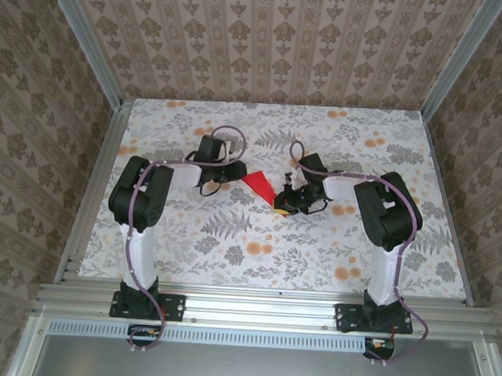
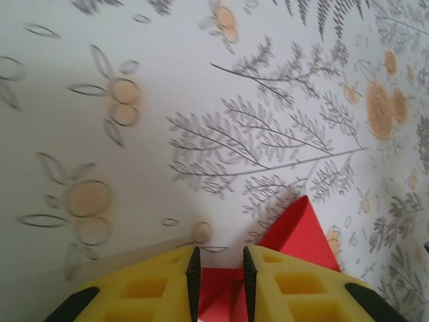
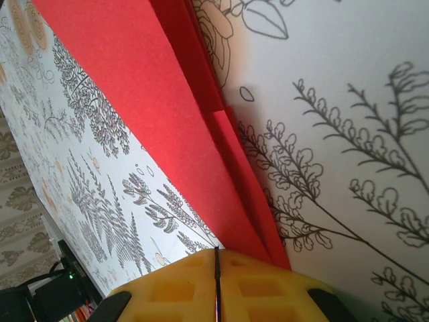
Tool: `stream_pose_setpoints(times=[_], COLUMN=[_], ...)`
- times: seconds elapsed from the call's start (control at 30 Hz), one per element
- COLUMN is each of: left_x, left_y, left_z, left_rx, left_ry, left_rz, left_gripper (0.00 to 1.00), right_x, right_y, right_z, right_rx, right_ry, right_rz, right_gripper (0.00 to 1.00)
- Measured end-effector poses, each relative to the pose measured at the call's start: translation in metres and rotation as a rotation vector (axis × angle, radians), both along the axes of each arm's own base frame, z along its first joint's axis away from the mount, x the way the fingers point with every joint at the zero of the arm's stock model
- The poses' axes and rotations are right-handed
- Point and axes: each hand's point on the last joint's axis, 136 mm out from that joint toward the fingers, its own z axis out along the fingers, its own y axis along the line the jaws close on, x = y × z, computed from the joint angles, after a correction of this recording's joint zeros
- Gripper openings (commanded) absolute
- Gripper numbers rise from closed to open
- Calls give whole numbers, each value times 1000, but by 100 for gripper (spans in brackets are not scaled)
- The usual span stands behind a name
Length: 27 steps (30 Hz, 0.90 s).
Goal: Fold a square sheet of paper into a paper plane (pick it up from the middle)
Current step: Fold the wing for the fifth time at the center of the table, then move a paper plane to the center of the table.
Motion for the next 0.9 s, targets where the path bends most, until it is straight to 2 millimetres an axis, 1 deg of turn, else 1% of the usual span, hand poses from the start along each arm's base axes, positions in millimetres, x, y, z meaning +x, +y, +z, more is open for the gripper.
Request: stream_pose_setpoints(times=[0.1,0.2,0.3,0.37,0.4,0.47,0.53,0.6,0.67,0.73,0.83,0.9], left_x=[7,12,11,9,7,3,-4,-10,-18,-29,-52,-65], left_y=[11,20,27,31,33,36,39,40,39,33,17,0], left_z=[0,1,7,19,25,40,55,64,66,62,56,59], left_rx=[13,23,41,47,49,49,51,65,96,138,228,282], left_ry=[-2,-6,-1,-14,-21,-38,-56,-62,-50,-22,25,39], left_rz=[25,44,60,72,76,88,98,108,112,106,82,58], left_gripper=[29,34,39,43,45,49,52,56,59,63,72,75], right_x=[0,1,1,2,4,10,21,31,38,44,51,53], right_y=[0,0,1,0,0,1,0,-2,-8,-16,-31,-44], right_z=[0,2,7,15,21,39,64,86,102,107,100,90], right_rx=[1,2,3,2,3,8,11,1,-26,-61,-140,-204], right_ry=[-1,-4,-2,-3,-11,-55,-137,-222,-295,-337,-364,-366], right_rz=[0,-2,-7,-17,-22,-32,-41,-52,-71,-92,-136,-169], right_gripper=[10,14,24,34,38,45,52,59,64,68,71,72])
